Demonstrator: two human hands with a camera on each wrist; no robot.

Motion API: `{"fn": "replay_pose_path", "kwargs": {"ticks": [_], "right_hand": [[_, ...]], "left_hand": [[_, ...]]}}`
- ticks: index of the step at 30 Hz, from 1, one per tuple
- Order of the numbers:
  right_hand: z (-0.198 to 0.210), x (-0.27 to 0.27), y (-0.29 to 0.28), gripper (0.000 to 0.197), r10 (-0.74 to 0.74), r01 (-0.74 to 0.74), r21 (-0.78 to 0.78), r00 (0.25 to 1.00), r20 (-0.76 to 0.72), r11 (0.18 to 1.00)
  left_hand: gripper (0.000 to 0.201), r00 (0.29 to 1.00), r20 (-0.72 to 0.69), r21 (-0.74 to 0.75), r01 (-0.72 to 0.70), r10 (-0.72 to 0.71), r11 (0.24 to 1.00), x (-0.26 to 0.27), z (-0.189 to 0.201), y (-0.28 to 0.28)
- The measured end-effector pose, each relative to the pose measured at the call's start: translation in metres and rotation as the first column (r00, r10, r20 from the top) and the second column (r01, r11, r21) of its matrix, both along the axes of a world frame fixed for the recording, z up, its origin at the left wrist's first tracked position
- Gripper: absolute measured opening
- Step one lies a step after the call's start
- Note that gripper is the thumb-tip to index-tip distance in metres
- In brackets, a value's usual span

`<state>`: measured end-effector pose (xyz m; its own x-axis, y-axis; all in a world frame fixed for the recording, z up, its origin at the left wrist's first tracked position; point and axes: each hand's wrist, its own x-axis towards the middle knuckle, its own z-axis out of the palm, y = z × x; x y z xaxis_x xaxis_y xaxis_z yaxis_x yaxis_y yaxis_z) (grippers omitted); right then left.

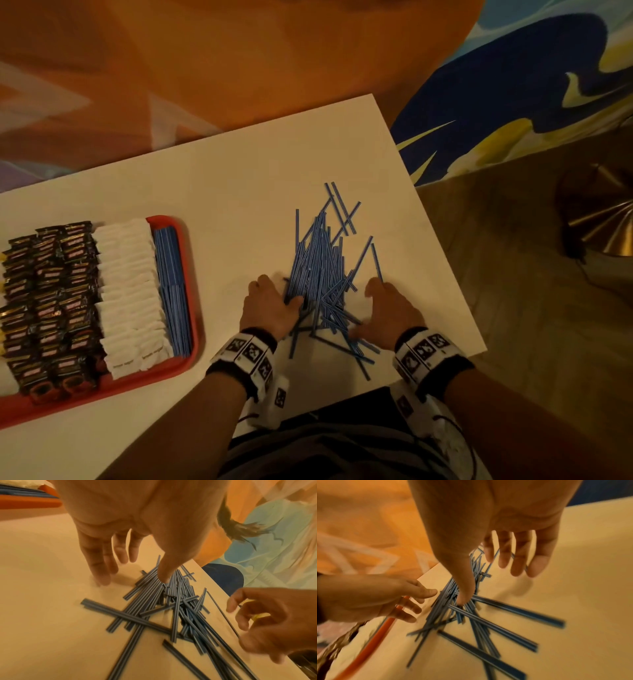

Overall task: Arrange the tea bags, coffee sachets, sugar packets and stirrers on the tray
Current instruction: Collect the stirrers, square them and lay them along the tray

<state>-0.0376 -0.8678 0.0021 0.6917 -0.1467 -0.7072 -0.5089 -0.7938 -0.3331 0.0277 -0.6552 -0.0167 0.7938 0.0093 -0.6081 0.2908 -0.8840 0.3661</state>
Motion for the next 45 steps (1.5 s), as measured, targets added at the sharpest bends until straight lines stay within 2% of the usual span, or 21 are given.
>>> {"fn": "replay_pose_path", "kwargs": {"ticks": [3, 6, 9, 13, 15, 17, 19, 21, 22, 24, 27, 29, 31, 34, 42, 45], "right_hand": [[0.000, -0.016, 0.002, 0.094, 0.259, -0.272, -0.080, 0.955, -0.146, 0.959], [-0.006, -0.020, 0.015, 0.081, 0.313, -0.326, -0.081, 0.939, -0.144, 0.942], [-0.013, -0.011, 0.025, 0.052, 0.241, -0.242, -0.078, 0.970, -0.027, 0.967], [-0.024, 0.004, 0.035, 0.040, 0.089, -0.089, -0.004, 0.995, 0.051, 0.996], [-0.029, 0.009, 0.040, 0.024, 0.060, -0.065, 0.053, 0.994, 0.086, 0.996], [-0.031, 0.010, 0.042, 0.015, 0.102, -0.115, 0.115, 0.989, 0.109, 0.987], [-0.030, 0.008, 0.040, 0.015, 0.051, -0.070, 0.162, 0.991, 0.121, 0.984], [-0.030, 0.006, 0.034, 0.012, -0.116, 0.087, 0.207, 0.985, 0.131, 0.975], [-0.029, 0.005, 0.031, 0.014, -0.153, 0.128, 0.182, 0.979, 0.135, 0.975], [-0.028, 0.003, 0.029, 0.020, -0.167, 0.151, 0.134, 0.979, 0.121, 0.979], [-0.028, 0.004, 0.031, 0.023, -0.202, 0.183, 0.179, 0.975, 0.093, 0.967], [-0.029, 0.004, 0.032, 0.024, -0.230, 0.212, 0.197, 0.970, 0.076, 0.957], [-0.030, 0.004, 0.033, 0.025, -0.227, 0.210, 0.201, 0.972, 0.066, 0.957], [-0.030, 0.001, 0.031, 0.023, -0.225, 0.210, 0.216, 0.973, 0.050, 0.954], [-0.032, -0.002, 0.027, 0.014, -0.278, 0.253, 0.285, 0.959, 0.050, 0.924], [-0.030, 0.000, 0.026, 0.010, -0.274, 0.248, 0.295, 0.961, 0.048, 0.923]], "left_hand": [[0.075, 0.996, -0.085, -0.004, 0.031, -0.031, 1.000, -0.015, -0.002, 0.000], [0.072, 0.995, -0.089, -0.053, 0.049, -0.054, 0.997, -0.021, 0.000, -0.005], [0.072, 0.994, -0.094, -0.089, 0.052, -0.060, 0.995, -0.020, 0.004, -0.004], [0.077, 0.997, -0.071, -0.095, 0.031, -0.038, 0.995, -0.021, 0.007, 0.006], [0.081, 0.997, -0.075, -0.100, 0.018, -0.026, 0.995, -0.022, 0.005, 0.010], [0.082, 0.997, -0.073, -0.116, 0.007, -0.016, 0.993, -0.021, 0.003, 0.011], [0.081, 0.998, -0.061, -0.132, 0.000, -0.008, 0.991, -0.019, 0.002, 0.008], [0.080, 0.999, -0.037, -0.132, -0.006, 0.001, 0.991, -0.014, 0.002, 0.002], [0.081, 1.000, -0.018, -0.117, -0.001, -0.001, 0.993, -0.011, 0.002, -0.003], [0.088, 0.999, 0.036, -0.066, 0.025, -0.022, 0.998, -0.004, 0.001, -0.015], [0.106, 0.993, 0.060, 0.045, 0.103, -0.105, 0.994, 0.005, 0.003, -0.039], [0.109, 0.986, 0.056, 0.100, 0.154, -0.160, 0.983, 0.010, 0.004, -0.053], [0.099, 0.985, 0.057, 0.086, 0.156, -0.161, 0.984, 0.016, 0.002, -0.063], [0.076, 0.997, 0.040, -0.006, 0.062, -0.062, 0.998, 0.024, -0.003, -0.067], [0.033, 0.997, -0.040, -0.133, -0.069, 0.064, 0.989, 0.041, -0.005, -0.041], [0.032, 0.980, -0.067, -0.240, -0.200, 0.189, 0.950, 0.045, -0.009, -0.028]]}}
